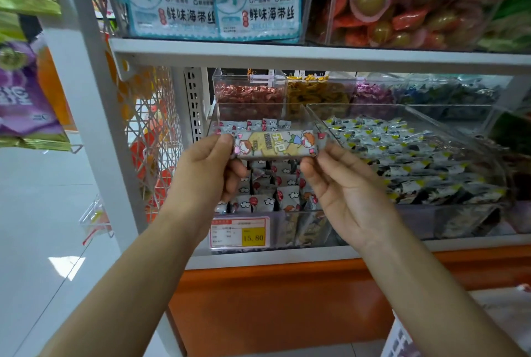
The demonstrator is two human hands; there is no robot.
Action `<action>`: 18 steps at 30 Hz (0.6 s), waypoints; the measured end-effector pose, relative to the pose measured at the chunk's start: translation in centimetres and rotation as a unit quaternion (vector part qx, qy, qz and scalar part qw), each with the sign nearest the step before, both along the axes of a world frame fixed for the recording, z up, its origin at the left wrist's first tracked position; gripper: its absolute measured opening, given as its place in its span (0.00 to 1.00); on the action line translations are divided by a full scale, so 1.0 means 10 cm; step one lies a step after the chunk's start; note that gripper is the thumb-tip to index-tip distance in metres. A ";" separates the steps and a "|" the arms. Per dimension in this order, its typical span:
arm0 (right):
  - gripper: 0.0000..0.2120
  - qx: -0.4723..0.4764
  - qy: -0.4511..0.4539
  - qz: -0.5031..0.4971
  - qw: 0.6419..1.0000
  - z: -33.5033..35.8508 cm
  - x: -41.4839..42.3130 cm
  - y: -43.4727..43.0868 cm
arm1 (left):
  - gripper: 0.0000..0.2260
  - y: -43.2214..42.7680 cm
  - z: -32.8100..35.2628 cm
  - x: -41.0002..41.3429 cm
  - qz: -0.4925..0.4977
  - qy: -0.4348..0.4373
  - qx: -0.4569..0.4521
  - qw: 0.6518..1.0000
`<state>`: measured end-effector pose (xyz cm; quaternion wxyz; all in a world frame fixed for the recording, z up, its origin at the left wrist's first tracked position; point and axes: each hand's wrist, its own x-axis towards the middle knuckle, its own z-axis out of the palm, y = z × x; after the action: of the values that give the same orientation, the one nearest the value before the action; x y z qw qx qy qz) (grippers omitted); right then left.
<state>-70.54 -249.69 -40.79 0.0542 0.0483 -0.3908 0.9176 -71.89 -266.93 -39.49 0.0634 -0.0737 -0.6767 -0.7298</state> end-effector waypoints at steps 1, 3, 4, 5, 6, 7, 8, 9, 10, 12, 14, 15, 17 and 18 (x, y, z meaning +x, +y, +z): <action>0.07 -0.002 -0.003 -0.001 1.000 0.00 0.00 -0.01 | 0.17 -0.01 0.01 0.00 -0.025 -0.011 0.036 0.999; 0.06 -0.022 -0.018 -0.005 1.000 -0.02 -0.01 -0.01 | 0.19 -0.02 0.03 0.00 -0.082 -0.037 0.102 0.991; 0.07 -0.030 -0.023 -0.008 0.999 -0.03 -0.02 -0.01 | 0.18 -0.02 0.04 0.00 -0.104 -0.046 0.123 0.986; 0.07 -0.025 -0.025 -0.016 0.999 -0.03 -0.02 0.00 | 0.17 -0.02 0.04 0.00 -0.117 -0.048 0.129 0.984; 0.06 -0.002 -0.021 -0.030 0.999 -0.04 -0.02 0.00 | 0.17 -0.02 0.04 0.00 -0.113 -0.040 0.110 0.987; 0.05 0.035 -0.013 -0.049 0.998 -0.04 -0.02 0.00 | 0.16 -0.03 0.04 0.00 -0.093 -0.017 0.063 0.994; 0.03 0.073 -0.003 -0.067 0.995 -0.05 -0.02 0.00 | 0.14 -0.03 0.03 0.00 -0.064 0.016 -0.001 0.998; 0.06 0.109 0.008 -0.082 0.991 -0.06 -0.01 0.00 | 0.12 -0.03 0.02 0.00 -0.041 0.050 -0.061 0.996; 0.10 0.145 0.017 -0.096 0.985 -0.07 0.00 0.00 | 0.10 -0.03 0.02 0.01 -0.028 0.079 -0.101 0.991; 0.10 0.210 0.030 -0.131 0.968 -0.08 0.00 0.00 | 0.13 -0.04 0.02 0.02 -0.024 0.098 -0.119 0.988; 0.04 0.251 0.041 -0.146 0.956 -0.10 0.00 0.00 | 0.16 -0.04 0.04 0.01 -0.035 0.059 -0.082 0.994; 0.03 0.266 0.047 -0.145 0.952 -0.11 0.00 0.00 | 0.15 -0.04 0.05 0.01 -0.042 0.036 -0.063 0.996; 0.07 0.298 0.060 -0.140 0.942 -0.12 -0.02 -0.01 | 0.11 -0.06 0.05 -0.01 -0.038 0.023 -0.076 0.996; 0.09 0.311 0.066 -0.138 0.938 -0.13 -0.02 -0.02 | 0.10 -0.07 0.04 -0.01 -0.028 0.036 -0.107 0.993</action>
<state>-70.72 -249.89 -42.07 0.1878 0.0684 -0.6550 0.7287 -72.03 -267.61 -39.13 0.0591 -0.1256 -0.7459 -0.6514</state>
